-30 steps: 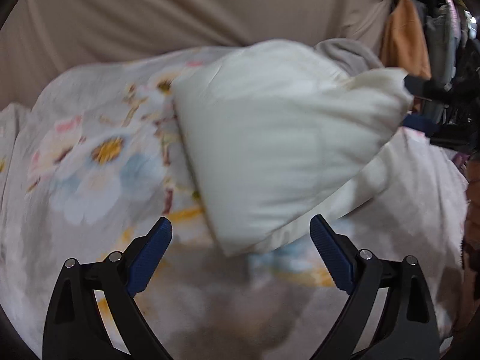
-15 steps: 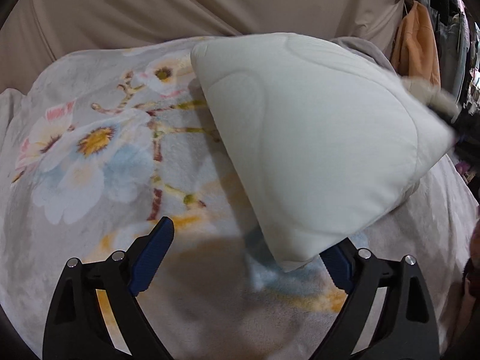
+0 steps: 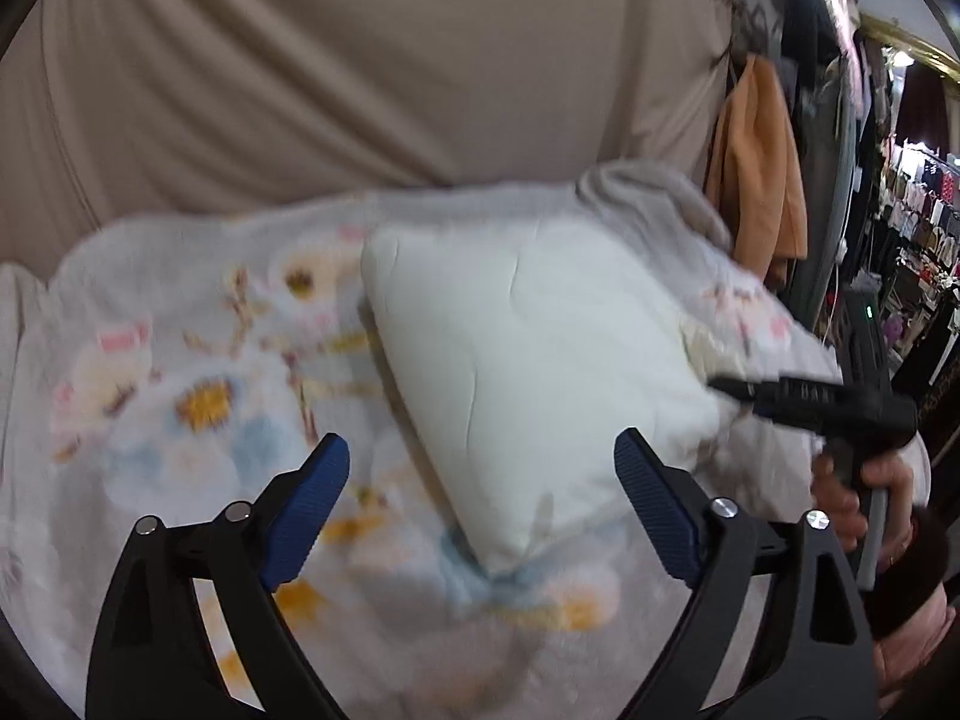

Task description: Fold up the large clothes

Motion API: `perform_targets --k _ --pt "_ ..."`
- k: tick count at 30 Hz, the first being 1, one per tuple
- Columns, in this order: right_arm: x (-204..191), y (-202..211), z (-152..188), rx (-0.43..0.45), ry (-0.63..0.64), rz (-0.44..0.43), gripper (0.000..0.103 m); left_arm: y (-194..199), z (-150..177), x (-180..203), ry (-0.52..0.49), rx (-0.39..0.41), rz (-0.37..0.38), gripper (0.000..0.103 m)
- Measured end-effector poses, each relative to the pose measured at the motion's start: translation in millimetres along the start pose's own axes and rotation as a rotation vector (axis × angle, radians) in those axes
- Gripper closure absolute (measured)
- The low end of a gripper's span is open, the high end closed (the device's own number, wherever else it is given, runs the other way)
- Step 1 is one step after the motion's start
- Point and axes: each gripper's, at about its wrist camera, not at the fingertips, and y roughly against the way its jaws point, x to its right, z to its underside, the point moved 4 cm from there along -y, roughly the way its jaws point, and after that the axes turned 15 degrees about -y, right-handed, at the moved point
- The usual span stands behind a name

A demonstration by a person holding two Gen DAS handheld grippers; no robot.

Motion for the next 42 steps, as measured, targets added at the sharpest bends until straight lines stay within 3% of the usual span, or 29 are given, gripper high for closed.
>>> perform_targets --k 5,8,11,15,18,22,28,35,37,38,39,42 --pt "-24 41 -17 0.123 0.033 0.0 0.053 -44 -37 10 -0.052 0.004 -0.021 0.015" --pt "-53 40 -38 0.153 0.087 0.006 0.053 -80 -49 18 -0.06 -0.03 -0.031 0.015" --pt "-83 21 -58 0.161 0.156 0.018 0.046 -102 -48 25 -0.044 -0.067 -0.022 0.015" --pt "-111 -28 -93 0.163 0.183 0.07 0.045 -119 -41 27 -0.002 -0.092 -0.025 0.015" --pt "-116 -58 -110 0.177 0.19 0.13 0.045 -122 -38 28 -0.013 -0.088 -0.054 0.015" --pt "-97 -91 -116 0.131 0.177 0.198 0.045 -126 -37 31 -0.025 -0.091 -0.061 0.014" --pt "-55 -109 -111 0.055 0.077 0.097 0.045 -131 -35 40 -0.068 -0.081 -0.079 0.01" --pt "-58 -102 -98 0.068 0.14 0.01 0.045 -127 -31 36 -0.075 -0.071 -0.065 0.01" --pt "-63 -101 -94 0.056 0.171 -0.009 0.056 -124 -30 32 -0.054 -0.066 -0.054 0.01" --pt "-66 -102 -91 0.033 0.183 -0.026 0.076 -122 -30 29 -0.039 -0.062 -0.049 0.01" --pt "-69 -103 -89 0.023 0.194 -0.021 0.089 -119 -31 25 -0.018 -0.06 -0.04 0.011" --pt "-85 -82 -91 0.051 0.195 -0.076 0.096 -109 -37 16 0.023 -0.047 -0.012 0.011"
